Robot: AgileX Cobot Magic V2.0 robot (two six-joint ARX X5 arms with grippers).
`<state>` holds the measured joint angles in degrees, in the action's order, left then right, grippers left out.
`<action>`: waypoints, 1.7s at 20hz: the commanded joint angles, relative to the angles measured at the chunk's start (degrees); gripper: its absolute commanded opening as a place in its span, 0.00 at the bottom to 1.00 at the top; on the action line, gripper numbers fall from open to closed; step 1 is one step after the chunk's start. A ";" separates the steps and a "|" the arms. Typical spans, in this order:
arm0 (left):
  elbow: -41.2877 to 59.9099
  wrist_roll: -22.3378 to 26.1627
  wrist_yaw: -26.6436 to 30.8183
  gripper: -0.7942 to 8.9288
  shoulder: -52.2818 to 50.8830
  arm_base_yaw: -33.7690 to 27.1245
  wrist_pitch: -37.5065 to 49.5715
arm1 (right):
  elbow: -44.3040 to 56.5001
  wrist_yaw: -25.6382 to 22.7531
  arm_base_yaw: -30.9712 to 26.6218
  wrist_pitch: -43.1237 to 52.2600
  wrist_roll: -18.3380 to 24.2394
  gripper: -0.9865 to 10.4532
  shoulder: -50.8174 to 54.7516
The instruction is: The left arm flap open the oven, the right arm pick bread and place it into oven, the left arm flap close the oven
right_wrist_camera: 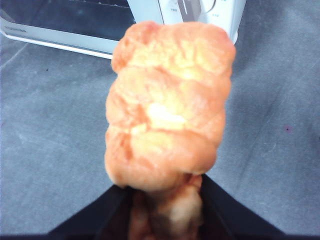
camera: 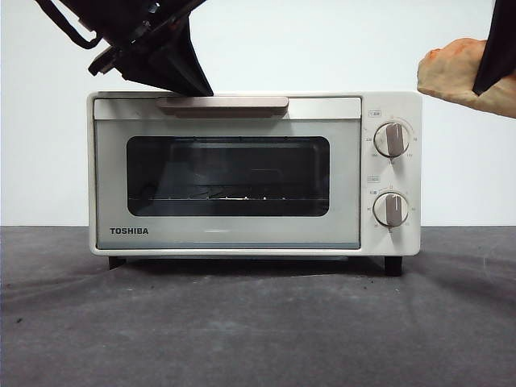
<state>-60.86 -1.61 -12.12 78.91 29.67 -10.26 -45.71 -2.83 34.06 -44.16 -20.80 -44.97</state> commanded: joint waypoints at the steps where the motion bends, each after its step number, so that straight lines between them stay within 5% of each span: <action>1: -1.03 1.11 0.55 0.10 2.21 0.48 -0.59 | -1.11 -0.20 0.42 0.42 0.74 0.21 -0.17; 19: -1.03 -1.05 0.50 0.10 2.32 12.94 -28.94 | -1.11 -0.09 0.42 0.61 1.38 0.21 -0.17; 34: -0.72 -4.04 1.57 0.10 -8.28 10.21 -28.02 | -1.11 4.35 0.44 1.29 1.33 0.21 -0.63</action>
<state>-61.32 -5.04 -10.55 70.32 39.55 -38.74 -45.71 1.58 34.09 -43.79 -19.77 -45.10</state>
